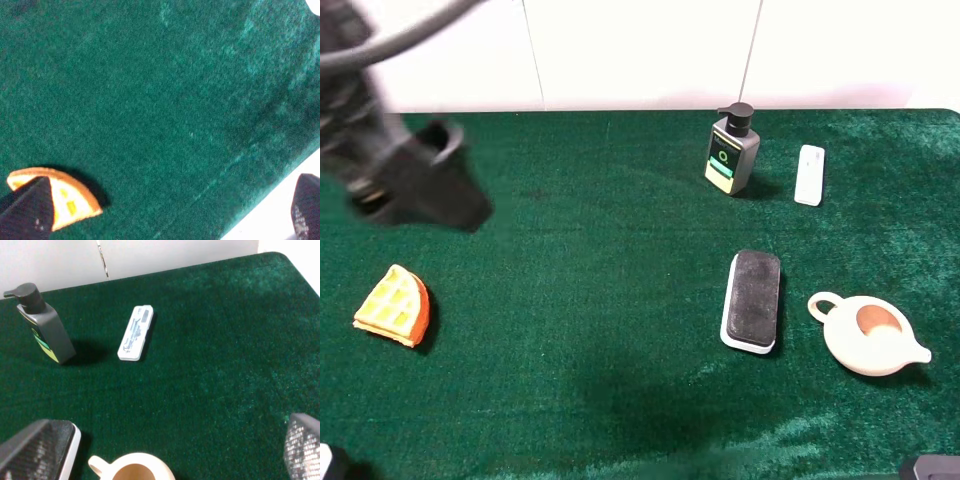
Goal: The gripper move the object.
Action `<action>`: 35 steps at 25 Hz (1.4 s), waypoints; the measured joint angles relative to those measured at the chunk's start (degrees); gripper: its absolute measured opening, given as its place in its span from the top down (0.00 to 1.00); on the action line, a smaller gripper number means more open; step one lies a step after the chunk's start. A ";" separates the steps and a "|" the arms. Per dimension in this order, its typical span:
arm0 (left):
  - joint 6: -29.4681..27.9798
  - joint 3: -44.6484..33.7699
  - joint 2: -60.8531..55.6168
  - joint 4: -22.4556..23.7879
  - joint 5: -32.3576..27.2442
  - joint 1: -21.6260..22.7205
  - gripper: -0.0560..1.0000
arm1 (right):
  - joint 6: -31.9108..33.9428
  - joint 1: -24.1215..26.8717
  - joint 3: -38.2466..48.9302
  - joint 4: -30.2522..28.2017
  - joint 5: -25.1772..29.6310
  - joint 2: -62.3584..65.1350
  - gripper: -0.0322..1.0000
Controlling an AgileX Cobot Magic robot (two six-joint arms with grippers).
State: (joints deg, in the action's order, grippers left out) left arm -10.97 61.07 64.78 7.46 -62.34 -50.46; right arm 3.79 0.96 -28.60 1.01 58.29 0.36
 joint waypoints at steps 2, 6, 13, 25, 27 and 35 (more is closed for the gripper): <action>-0.06 -3.13 -4.04 0.08 0.09 0.00 0.04 | 0.00 0.00 0.00 0.00 0.00 0.00 0.30; -1.27 -8.25 -11.87 0.02 -0.25 0.00 0.04 | 0.00 0.00 0.00 0.00 0.00 0.00 0.30; -2.76 -13.92 -24.19 -0.09 -2.27 0.00 0.04 | 0.00 0.00 0.00 0.00 -0.21 0.00 0.30; -2.93 -23.11 -37.37 0.90 -3.02 16.78 0.04 | 0.00 0.00 0.00 0.00 -0.21 0.00 0.30; -2.93 -24.46 -39.04 0.90 -3.02 21.15 0.04 | 0.00 0.00 0.00 0.00 -0.21 0.00 0.30; -2.76 -30.36 -47.23 0.92 -1.48 37.32 0.04 | 0.00 0.00 0.00 0.00 -0.21 0.00 0.30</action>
State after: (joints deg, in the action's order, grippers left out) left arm -13.73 30.71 17.55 8.38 -63.81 -13.15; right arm 3.79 0.96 -28.60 1.01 58.08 0.36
